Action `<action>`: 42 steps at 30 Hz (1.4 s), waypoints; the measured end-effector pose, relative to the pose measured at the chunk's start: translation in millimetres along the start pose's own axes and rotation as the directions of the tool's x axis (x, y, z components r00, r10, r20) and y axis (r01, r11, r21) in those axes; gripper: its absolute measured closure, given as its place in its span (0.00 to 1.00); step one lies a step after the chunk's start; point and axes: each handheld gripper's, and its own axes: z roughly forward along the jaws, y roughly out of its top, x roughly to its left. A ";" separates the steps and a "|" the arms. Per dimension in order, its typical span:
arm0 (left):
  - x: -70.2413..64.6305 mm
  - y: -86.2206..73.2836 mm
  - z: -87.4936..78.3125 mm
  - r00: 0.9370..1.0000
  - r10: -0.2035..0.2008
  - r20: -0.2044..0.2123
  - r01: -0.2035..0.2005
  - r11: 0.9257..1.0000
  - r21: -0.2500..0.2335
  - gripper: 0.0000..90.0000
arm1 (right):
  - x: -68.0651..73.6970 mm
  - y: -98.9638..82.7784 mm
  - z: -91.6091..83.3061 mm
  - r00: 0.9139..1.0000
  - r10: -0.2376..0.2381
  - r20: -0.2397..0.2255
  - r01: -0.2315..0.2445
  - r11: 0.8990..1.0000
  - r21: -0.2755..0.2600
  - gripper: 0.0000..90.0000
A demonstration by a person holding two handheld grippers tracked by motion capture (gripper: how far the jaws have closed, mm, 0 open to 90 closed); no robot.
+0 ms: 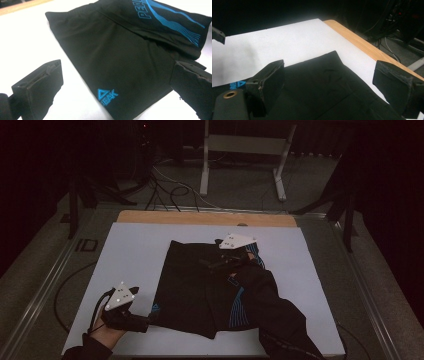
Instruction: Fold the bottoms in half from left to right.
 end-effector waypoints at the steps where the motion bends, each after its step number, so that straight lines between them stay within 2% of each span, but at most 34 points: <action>1: 0.1 -0.4 0.6 1.000 0.002 0.002 -0.002 1.000 0.002 0.00 | 0.5 0.6 5.2 1.000 -0.002 0.000 0.002 1.000 0.005 0.12; 11: 0.4 -6.0 6.3 1.000 0.001 0.025 -0.002 1.000 0.015 0.00 | 1.1 1.3 32.1 1.000 0.002 -0.008 -0.002 1.000 0.017 0.12; 19: 2.3 -10.6 10.9 0.998 0.014 0.056 -0.015 1.000 0.022 0.00 | 0.1 -0.8 51.7 1.000 0.028 -0.009 -0.028 0.999 0.027 0.12; 26: 4.0 -15.2 16.0 0.997 0.017 0.079 -0.021 0.999 0.046 0.00 | -1.0 -1.5 66.0 0.999 0.033 -0.015 -0.033 0.999 0.042 0.12; 29: 4.5 -16.8 17.7 0.997 0.017 0.077 -0.022 0.998 0.054 0.00 | -0.6 -1.2 71.8 0.999 0.040 -0.017 -0.039 0.998 0.050 0.12; 33: 5.7 -17.9 19.2 0.997 0.003 0.078 -0.009 0.997 0.072 0.00 | -0.8 -1.6 79.5 0.999 0.042 -0.024 -0.041 0.998 0.047 0.12; 38: 6.5 -19.1 22.6 0.997 -0.004 0.079 -0.006 0.991 0.135 0.00 | 1.1 -1.5 89.5 0.998 0.049 -0.027 -0.047 0.997 0.058 0.12; 40: 5.7 -19.6 23.3 0.997 0.005 0.071 -0.015 0.989 0.150 0.00 | 1.7 -1.5 93.0 0.998 0.050 -0.034 -0.048 0.997 0.059 0.12; 42: 7.2 -19.7 23.5 0.997 0.003 0.080 -0.016 0.986 0.164 0.00 | 3.0 -1.2 96.0 0.998 0.051 -0.033 -0.049 0.997 0.065 0.12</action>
